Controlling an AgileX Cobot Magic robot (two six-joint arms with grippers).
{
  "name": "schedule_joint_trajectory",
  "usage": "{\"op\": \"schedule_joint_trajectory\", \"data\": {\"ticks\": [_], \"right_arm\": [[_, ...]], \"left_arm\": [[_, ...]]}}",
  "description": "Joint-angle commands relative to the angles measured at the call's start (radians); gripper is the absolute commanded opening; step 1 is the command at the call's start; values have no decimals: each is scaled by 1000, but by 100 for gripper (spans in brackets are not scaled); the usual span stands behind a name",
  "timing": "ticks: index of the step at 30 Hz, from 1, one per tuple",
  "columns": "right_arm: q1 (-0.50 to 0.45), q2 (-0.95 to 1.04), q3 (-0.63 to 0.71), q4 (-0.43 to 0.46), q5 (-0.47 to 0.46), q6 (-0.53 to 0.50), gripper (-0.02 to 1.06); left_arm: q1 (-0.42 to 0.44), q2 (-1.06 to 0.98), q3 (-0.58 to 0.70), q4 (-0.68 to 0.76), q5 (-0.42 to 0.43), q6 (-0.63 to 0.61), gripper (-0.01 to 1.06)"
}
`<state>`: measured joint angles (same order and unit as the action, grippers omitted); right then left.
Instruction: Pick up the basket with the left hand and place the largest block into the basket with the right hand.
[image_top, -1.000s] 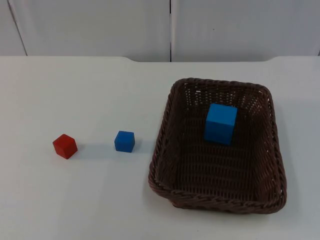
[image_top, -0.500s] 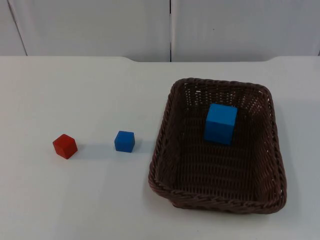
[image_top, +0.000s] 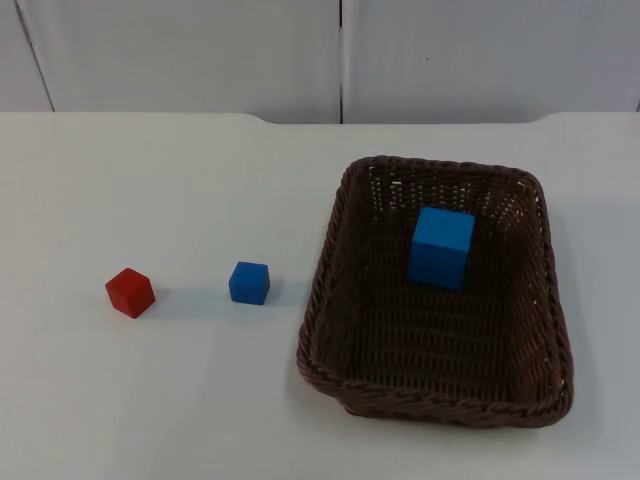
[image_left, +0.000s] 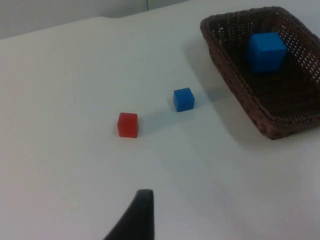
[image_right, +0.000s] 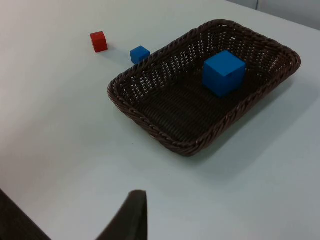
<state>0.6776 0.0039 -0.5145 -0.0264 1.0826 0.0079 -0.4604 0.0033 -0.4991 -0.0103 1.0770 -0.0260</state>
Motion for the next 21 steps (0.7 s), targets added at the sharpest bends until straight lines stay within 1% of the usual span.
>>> {"op": "schedule_joint_trajectory", "data": {"ticks": [1, 21], "right_arm": [[4, -4, 1, 2, -3, 0, 105], [4, -4, 1, 7, -3, 0, 105]], "left_arm": [[-5, -3, 4, 4, -2, -5, 105], [-5, -3, 4, 4, -2, -5, 105]]}}
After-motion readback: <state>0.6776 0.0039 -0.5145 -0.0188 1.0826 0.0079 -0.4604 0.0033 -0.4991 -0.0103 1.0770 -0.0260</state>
